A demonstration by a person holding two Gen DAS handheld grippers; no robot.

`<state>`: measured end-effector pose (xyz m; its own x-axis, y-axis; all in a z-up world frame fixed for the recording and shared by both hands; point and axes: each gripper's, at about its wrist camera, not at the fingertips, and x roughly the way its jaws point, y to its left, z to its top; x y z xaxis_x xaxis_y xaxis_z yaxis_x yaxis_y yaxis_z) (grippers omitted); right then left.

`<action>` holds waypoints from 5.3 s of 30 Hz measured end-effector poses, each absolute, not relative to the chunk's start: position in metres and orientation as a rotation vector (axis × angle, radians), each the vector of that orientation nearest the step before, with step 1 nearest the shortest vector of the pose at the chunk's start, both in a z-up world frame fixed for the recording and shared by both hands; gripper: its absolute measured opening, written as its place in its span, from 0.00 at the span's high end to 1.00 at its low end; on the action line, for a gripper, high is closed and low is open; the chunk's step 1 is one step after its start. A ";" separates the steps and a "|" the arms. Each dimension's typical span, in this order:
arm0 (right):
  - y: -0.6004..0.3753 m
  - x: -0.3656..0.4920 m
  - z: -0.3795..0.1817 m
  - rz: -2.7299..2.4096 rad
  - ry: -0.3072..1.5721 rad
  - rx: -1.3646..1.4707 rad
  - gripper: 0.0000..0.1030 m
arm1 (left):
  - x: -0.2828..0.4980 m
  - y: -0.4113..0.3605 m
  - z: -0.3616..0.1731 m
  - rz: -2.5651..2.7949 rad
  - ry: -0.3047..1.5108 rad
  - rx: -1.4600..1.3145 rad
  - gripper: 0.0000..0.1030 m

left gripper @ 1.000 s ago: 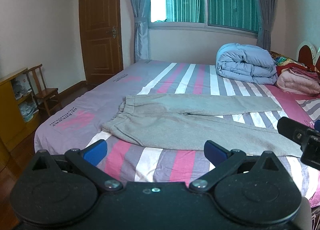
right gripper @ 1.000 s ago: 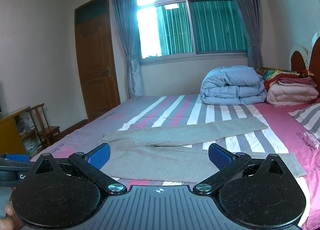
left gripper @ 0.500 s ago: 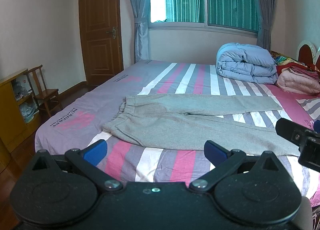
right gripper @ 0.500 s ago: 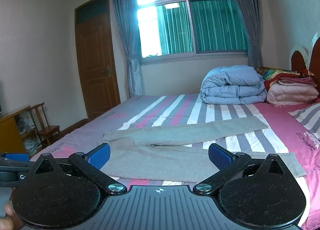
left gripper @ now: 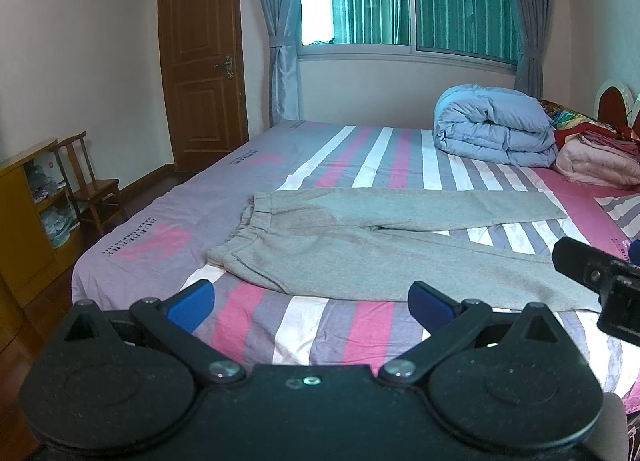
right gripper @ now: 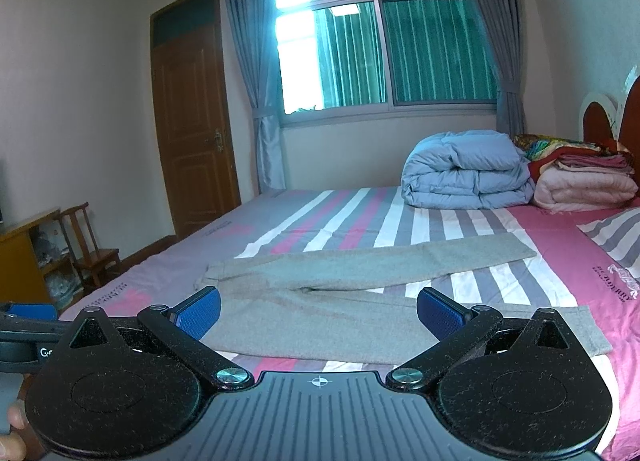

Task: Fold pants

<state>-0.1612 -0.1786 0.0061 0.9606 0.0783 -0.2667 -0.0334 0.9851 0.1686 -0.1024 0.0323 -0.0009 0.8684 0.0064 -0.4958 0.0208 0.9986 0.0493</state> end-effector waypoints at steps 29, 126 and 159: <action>-0.186 -0.157 -0.002 0.034 0.302 0.178 0.00 | -0.084 0.028 -0.014 0.002 0.580 0.076 0.06; -0.152 0.412 -0.114 0.548 0.679 -0.368 0.95 | 0.381 0.169 -0.104 -0.100 0.933 -0.068 0.92; -0.250 0.223 -0.161 0.233 1.031 0.657 0.36 | 0.222 0.199 -0.140 0.091 1.075 -0.597 0.82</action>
